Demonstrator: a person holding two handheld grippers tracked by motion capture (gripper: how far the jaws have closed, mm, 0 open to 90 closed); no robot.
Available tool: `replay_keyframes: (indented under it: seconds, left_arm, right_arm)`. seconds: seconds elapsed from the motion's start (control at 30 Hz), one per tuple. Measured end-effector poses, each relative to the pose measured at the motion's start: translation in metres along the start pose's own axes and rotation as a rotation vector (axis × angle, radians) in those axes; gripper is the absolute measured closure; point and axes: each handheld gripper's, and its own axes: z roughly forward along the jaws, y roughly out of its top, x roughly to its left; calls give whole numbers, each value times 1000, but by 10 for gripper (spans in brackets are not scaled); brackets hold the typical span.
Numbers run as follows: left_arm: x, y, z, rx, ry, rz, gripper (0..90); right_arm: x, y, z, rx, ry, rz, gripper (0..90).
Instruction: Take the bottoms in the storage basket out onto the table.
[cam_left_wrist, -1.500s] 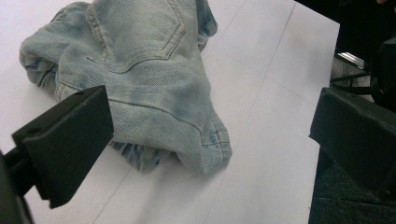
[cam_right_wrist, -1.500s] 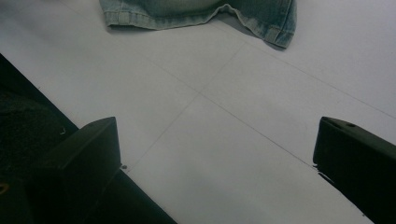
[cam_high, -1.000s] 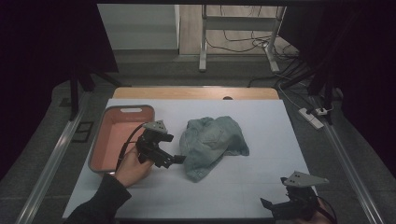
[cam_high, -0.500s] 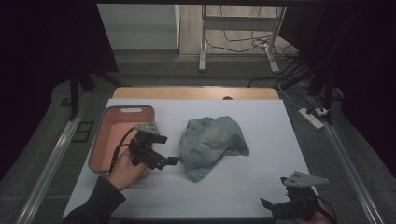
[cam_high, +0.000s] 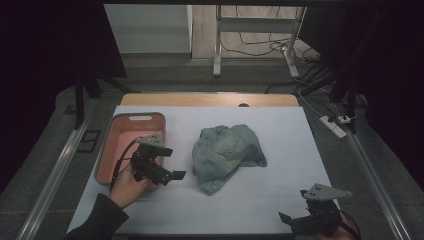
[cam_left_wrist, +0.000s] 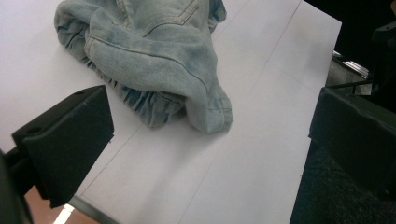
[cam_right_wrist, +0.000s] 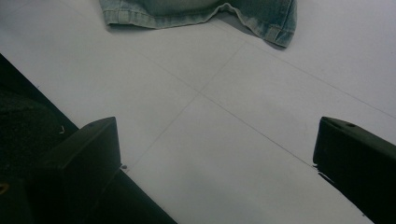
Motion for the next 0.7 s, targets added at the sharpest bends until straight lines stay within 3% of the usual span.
replay_keyframes:
  seconds: [0.7]
  left_arm:
    - [2,-22,-20,-32,16,-38,0]
  right_arm:
    - [0,0,0,-1,-3,3,7]
